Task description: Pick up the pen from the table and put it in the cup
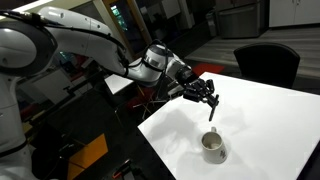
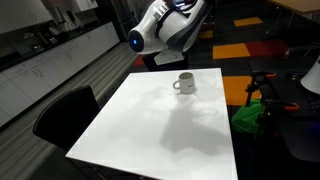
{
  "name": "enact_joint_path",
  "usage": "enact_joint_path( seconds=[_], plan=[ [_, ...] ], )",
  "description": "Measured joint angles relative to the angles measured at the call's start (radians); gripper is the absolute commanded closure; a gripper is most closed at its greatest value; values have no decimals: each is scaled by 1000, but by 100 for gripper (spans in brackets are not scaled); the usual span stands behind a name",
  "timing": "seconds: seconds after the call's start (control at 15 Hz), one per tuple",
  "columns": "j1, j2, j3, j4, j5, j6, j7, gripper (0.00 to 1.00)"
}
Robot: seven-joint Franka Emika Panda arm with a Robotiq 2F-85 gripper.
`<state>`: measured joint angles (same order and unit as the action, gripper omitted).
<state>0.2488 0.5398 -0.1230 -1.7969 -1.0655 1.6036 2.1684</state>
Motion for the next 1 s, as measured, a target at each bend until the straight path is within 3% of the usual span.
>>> enact_joint_path(
  seconds=[0.2, 0.53, 1.0],
  plan=[
    [-13, 13, 17, 0, -56, -61, 0, 97],
    [-48, 59, 67, -1, -135, -43, 27, 97],
    [-73, 125, 108, -1, -141, -40, 109, 97]
  ],
)
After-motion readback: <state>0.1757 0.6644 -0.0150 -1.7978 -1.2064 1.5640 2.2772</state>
